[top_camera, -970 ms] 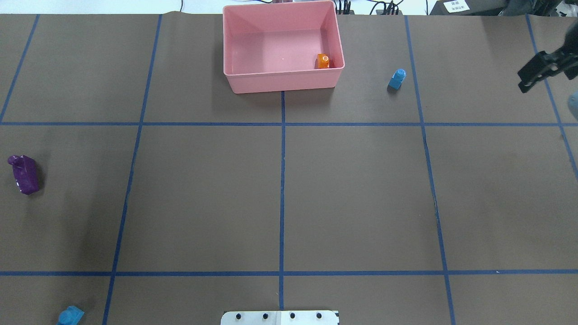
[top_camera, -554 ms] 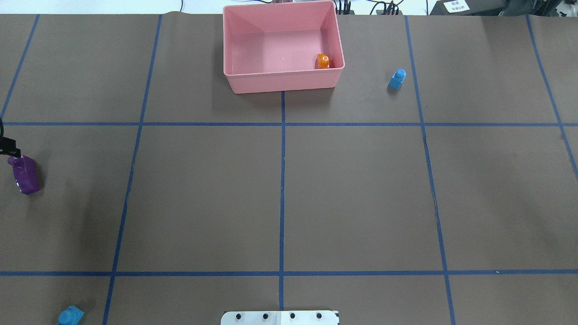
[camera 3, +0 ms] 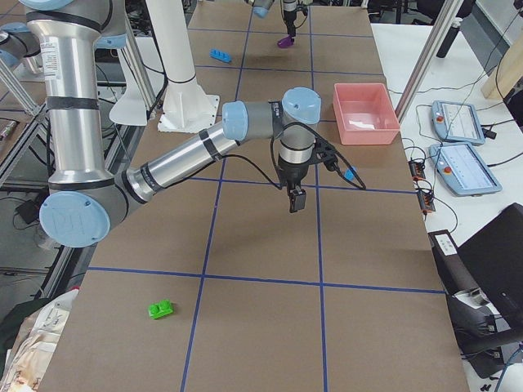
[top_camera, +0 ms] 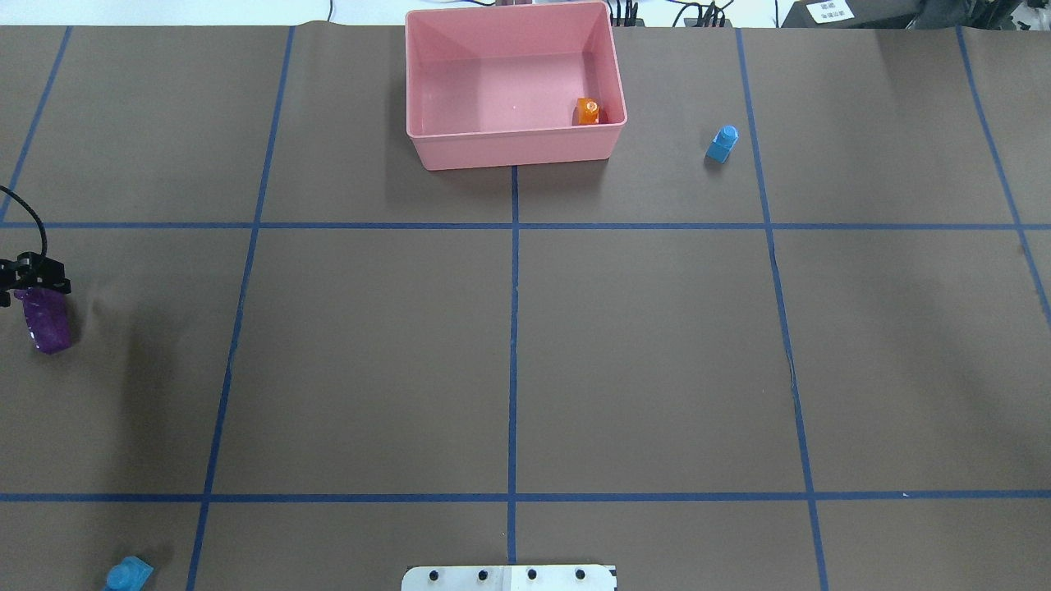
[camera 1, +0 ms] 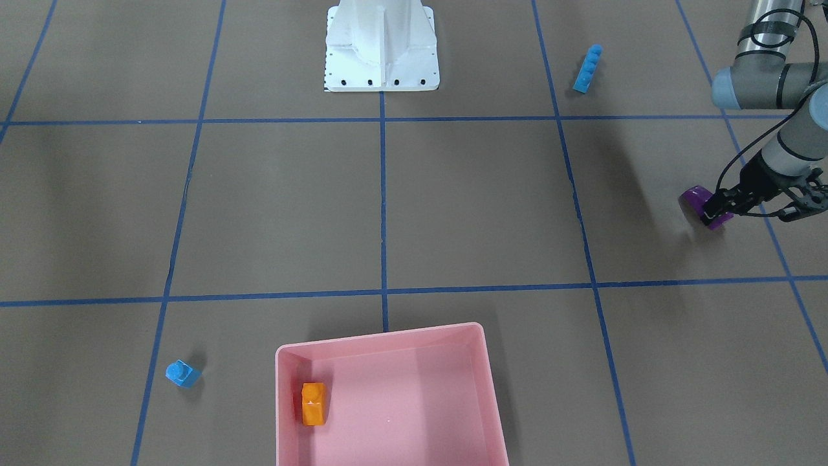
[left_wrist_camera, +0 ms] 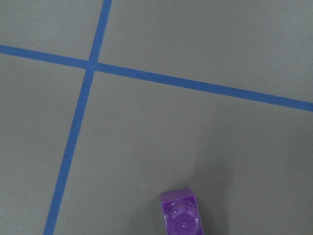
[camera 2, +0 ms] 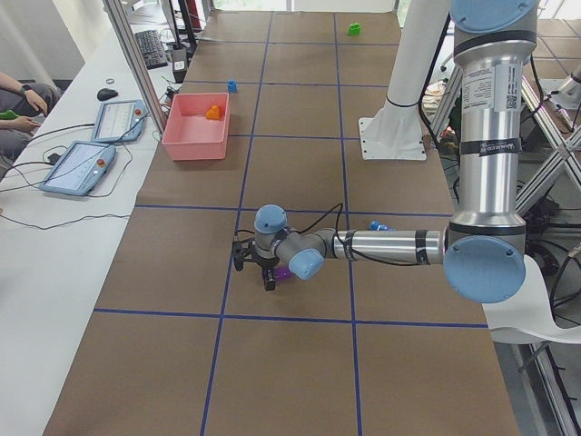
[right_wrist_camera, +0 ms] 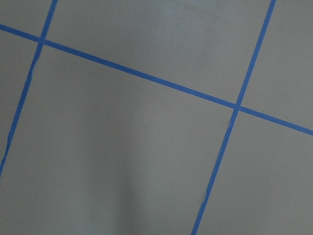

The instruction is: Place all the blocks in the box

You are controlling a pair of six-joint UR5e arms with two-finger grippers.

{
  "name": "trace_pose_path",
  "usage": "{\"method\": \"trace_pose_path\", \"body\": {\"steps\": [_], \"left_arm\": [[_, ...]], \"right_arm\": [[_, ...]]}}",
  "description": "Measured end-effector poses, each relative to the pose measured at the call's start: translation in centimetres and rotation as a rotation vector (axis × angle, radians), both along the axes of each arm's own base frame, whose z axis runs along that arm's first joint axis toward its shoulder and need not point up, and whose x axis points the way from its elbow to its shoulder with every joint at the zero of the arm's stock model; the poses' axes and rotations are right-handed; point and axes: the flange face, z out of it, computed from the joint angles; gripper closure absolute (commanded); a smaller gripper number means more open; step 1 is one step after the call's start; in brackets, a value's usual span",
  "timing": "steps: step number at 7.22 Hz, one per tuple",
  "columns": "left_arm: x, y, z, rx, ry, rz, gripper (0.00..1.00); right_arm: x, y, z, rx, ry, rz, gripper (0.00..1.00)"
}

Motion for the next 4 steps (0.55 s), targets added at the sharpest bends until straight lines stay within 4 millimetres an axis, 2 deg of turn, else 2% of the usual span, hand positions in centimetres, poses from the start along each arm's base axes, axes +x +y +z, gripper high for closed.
{"method": "trace_pose_path", "body": {"steps": [2, 4], "left_arm": [[0.4, 0.0, 0.1, 0.011, 0.003, 0.012, 1.00], [0.8, 0.0, -1.0, 0.036, 0.018, 0.022, 1.00]], "right_arm": [[0.0, -0.1, -0.1, 0.002, -0.001, 0.001, 0.01], [0.0, -0.2, 0.0, -0.003, 0.000, 0.005, 0.01]]}}
